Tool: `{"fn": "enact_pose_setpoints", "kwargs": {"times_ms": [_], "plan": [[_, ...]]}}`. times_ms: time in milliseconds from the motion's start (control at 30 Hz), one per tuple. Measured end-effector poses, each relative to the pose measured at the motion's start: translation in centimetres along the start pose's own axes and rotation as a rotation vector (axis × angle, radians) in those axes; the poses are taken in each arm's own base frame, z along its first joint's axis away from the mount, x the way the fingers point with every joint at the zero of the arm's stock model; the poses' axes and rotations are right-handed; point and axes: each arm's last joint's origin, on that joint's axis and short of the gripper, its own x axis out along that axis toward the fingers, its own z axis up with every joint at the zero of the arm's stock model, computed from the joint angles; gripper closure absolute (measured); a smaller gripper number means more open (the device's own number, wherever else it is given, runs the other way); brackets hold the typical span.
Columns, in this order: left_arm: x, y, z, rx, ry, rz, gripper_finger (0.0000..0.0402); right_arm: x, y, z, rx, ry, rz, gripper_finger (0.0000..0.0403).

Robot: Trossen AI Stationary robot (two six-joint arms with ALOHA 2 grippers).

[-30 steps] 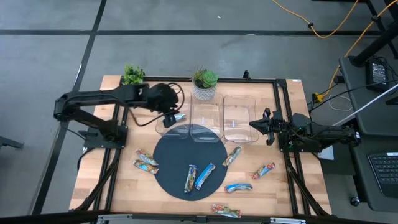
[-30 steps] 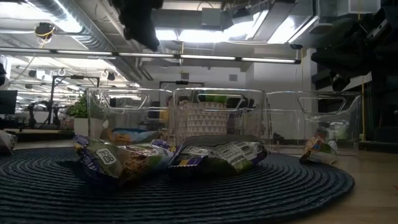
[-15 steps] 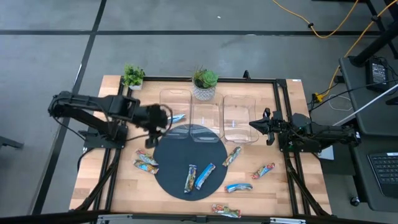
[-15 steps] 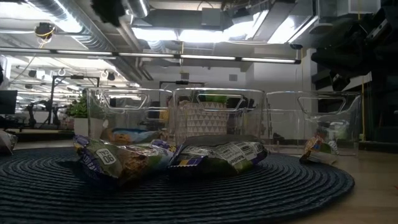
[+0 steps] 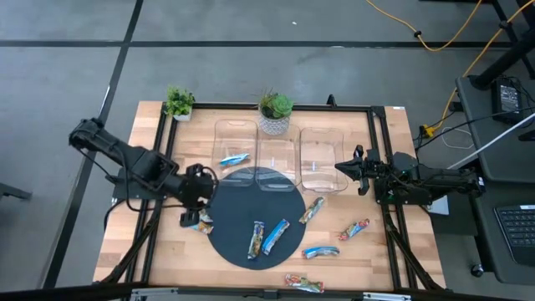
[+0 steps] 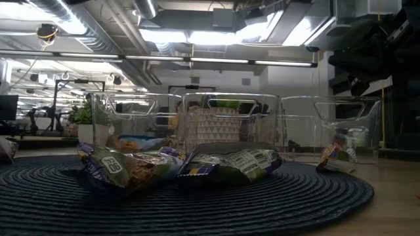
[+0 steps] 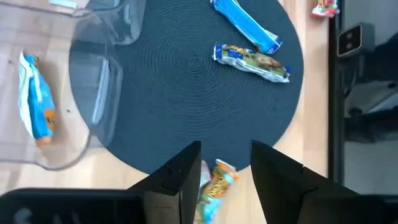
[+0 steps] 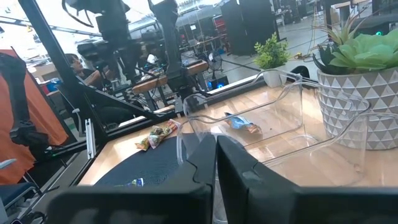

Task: Pick and place Granola Bars by type
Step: Put the yellow granola bar into the left transparent bin

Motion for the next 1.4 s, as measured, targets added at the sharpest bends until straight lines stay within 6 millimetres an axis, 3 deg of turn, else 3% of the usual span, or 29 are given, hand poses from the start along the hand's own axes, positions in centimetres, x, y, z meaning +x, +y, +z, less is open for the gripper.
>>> {"fn": "enact_pose_setpoints", "kwargs": {"times_ms": [167,600,833,1400], "plan": [[0.8,-0.8,-1.5,-0.057,0.01,0.035,0.0272,0.0,0.0,0.0,-0.001,0.0,0.0,0.0384],[6.3,-1.0,-7.5,-0.165,0.138,0.091,0.0272,0.0,0.0,0.0,0.001,0.0,0.0,0.0384],[7.7,-1.1,-10.0,-0.267,0.223,0.085,0.0266,0.0,0.0,0.0,0.003,0.0,0.0,0.0384],[10.4,0.3,-13.6,-0.436,0.207,0.176,0.0141,0.0,0.0,0.0,0.003,-0.001,0.0,0.0384]]}}
